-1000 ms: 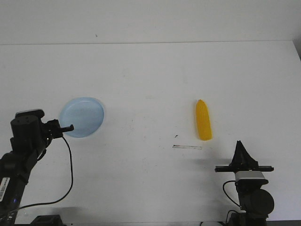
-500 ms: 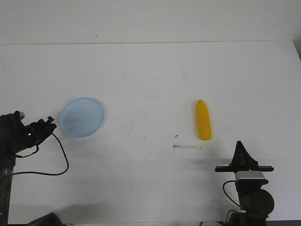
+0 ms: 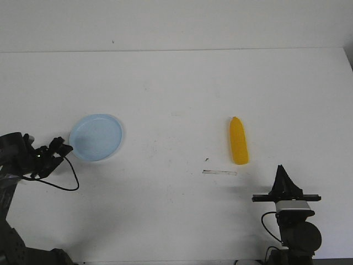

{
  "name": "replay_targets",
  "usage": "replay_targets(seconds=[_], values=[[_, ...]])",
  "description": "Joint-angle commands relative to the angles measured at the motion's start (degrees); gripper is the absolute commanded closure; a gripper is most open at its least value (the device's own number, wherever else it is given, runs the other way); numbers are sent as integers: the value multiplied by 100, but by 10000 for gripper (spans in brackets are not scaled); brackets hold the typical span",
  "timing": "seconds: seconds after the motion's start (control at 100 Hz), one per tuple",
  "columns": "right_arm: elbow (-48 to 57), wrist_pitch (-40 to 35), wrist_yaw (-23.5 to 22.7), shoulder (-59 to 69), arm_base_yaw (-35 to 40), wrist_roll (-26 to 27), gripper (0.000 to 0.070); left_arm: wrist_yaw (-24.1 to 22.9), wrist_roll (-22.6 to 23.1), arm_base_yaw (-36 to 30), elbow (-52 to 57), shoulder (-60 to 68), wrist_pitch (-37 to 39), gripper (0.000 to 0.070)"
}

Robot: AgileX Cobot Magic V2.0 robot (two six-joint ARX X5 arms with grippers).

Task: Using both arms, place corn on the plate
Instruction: 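Close the left gripper on the blue plate's rim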

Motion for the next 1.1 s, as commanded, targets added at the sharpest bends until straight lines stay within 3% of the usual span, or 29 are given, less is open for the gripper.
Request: replay_targets(seconds=[0.0,0.22,1.09], values=[[-7,37,4,2,4,55,686,59,-31,-39,98,129,146,331],[-7,37,4,2,4,52,686,55,-149,-289,98,308,522,334],[-7,37,4,2,4,52,686,-142,-155,-520,98,382,745,340]])
